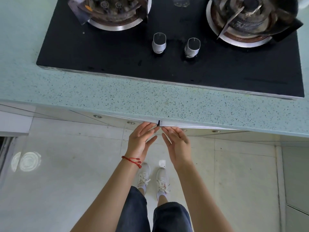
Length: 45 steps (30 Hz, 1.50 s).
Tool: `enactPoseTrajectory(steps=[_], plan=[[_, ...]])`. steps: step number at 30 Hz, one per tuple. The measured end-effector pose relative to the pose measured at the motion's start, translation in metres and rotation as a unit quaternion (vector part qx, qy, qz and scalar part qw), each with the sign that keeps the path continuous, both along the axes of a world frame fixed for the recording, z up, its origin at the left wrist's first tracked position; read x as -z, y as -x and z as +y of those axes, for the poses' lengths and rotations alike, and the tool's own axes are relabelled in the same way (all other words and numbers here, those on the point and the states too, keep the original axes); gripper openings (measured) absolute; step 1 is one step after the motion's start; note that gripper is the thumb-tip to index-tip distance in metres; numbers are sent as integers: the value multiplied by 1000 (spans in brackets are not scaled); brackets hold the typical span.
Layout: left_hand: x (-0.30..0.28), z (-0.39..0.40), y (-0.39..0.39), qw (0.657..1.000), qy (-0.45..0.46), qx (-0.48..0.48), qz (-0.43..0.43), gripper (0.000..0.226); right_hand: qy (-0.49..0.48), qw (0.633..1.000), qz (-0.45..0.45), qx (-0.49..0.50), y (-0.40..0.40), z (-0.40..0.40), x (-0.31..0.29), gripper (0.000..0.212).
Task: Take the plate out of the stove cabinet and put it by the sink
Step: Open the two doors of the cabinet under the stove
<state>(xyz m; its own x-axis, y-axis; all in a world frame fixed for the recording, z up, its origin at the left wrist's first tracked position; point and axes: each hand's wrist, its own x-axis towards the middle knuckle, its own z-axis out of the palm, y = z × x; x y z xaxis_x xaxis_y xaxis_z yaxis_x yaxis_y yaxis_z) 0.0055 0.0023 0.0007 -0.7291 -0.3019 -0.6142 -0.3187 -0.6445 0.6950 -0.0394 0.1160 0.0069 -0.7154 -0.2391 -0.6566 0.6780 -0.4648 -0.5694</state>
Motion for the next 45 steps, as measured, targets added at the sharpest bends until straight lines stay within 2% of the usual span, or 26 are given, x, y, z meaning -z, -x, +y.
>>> enactPoseTrajectory(steps=[12, 18, 23, 30, 39, 45], plan=[[3, 11, -41, 995, 86, -38, -45, 6, -111, 994, 2, -5, -33, 14, 5, 18], [-1, 20, -51, 971, 215, -32, -98, 18, -250, 968, -18, -3, -55, 20, 9, 26], [-3, 29, -56, 945, 280, -53, -162, 27, -361, 931, -18, -54, -73, 30, 12, 33], [-1, 33, -73, 925, 312, -69, -204, 32, -382, 920, 5, -85, -87, 45, 12, 31], [0, 33, -90, 913, 351, -69, -195, 34, -384, 915, 57, -107, -108, 74, 8, 35], [-4, 31, -105, 917, 342, -67, -197, 30, -388, 914, 76, -92, -122, 87, 5, 35]])
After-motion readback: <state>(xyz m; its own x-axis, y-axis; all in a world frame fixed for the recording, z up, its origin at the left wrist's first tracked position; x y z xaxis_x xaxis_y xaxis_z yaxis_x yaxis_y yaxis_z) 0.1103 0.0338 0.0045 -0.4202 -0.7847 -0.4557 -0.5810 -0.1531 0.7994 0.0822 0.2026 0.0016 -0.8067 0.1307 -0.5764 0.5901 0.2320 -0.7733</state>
